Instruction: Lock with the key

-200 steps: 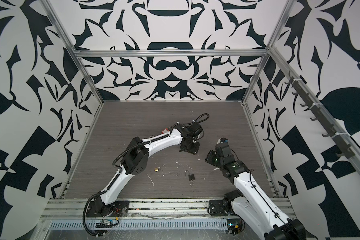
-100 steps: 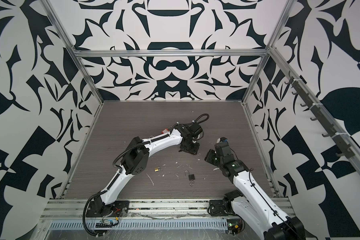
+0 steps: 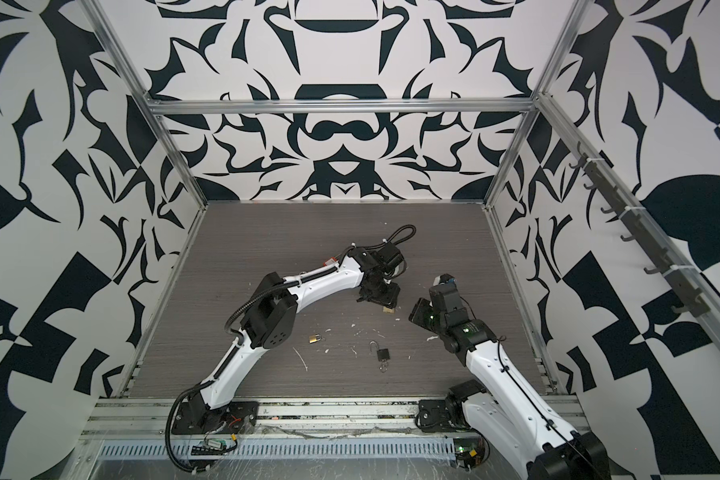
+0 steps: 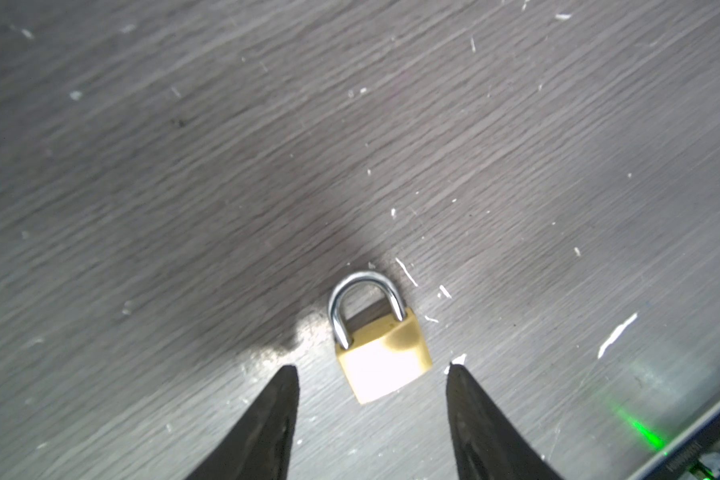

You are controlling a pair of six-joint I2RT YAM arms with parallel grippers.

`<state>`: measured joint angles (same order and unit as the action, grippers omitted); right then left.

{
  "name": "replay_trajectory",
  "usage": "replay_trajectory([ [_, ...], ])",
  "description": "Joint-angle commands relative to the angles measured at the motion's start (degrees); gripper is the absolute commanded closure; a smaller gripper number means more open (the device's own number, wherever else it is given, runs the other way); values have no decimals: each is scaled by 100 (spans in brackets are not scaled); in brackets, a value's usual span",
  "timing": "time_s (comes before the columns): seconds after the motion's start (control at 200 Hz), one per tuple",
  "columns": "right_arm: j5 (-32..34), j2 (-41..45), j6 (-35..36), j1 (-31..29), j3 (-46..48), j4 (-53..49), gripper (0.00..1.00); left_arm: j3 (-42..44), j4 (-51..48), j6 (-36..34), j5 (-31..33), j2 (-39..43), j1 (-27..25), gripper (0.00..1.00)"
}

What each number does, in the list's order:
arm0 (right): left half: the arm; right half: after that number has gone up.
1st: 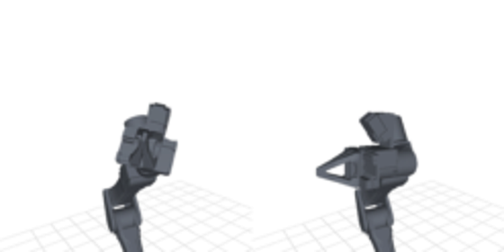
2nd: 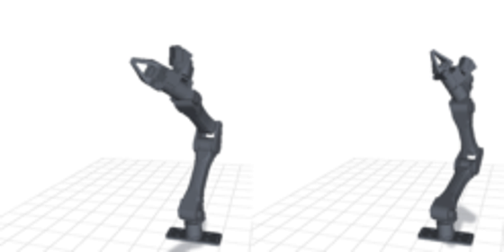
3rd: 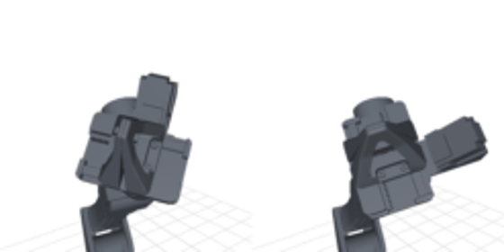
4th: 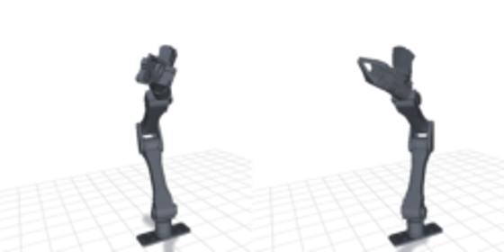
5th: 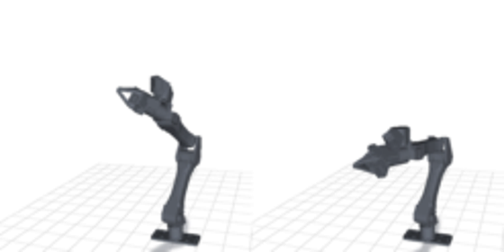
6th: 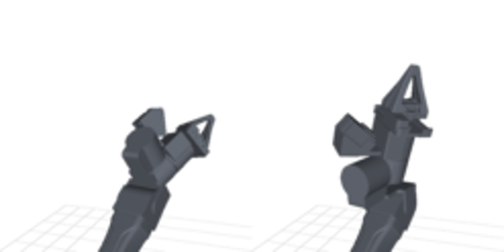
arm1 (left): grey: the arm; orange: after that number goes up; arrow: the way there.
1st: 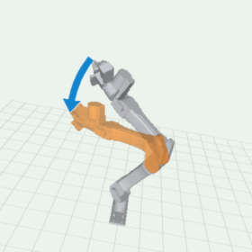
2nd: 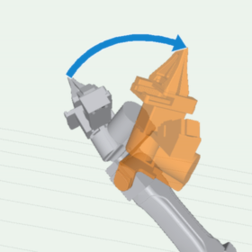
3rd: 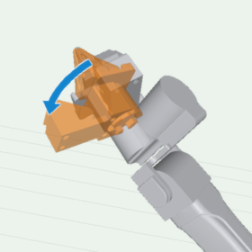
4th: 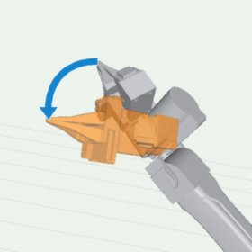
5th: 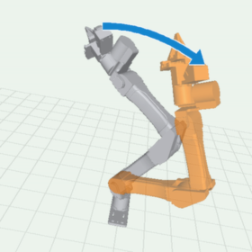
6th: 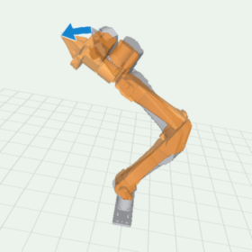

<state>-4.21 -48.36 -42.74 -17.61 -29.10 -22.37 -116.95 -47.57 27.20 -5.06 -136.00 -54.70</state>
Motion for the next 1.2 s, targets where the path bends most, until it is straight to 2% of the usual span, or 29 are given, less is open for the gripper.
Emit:
replay_trajectory([
  [0.0, -79, 21, -74, 37, -21, 195, 100, 415, 118, 147, 250, 612, 176, 40],
  [0.19, -572, -256, 22, 173, 87, 583, 100, 1927, 1047, 383, 1066, 2336, 815, 39],
  [0.335, -1180, -780, 456, 491, 7, 828, 100, 3291, 1893, 423, 1854, 3757, 1278, 35],
  [0.435, -1614, -1270, 949, 720, -167, 935, 100, 4079, 2505, 82, 2381, 4545, 1330, 33],
  [0.595, -2002, -2277, 1646, 877, -681, 842, 100, 5263, 3725, -625, 2412, 5414, 1339, 30],
  [0.765, -2425, -3054, 2036, 883, -1019, 978, 100, 6047, 4544, -852, 2246, 5803, 1339, 29],
  [0.96, -2766, -3730, 2169, 890, -1255, 1053, 100, 5873, 4305, -940, 2227, 5591, 1348, 28],
  [1.195, -2761, -4050, 2167, 890, -1327, 1085, 100, 5630, 4034, -910, 2167, 5413, 1348, 26],
])
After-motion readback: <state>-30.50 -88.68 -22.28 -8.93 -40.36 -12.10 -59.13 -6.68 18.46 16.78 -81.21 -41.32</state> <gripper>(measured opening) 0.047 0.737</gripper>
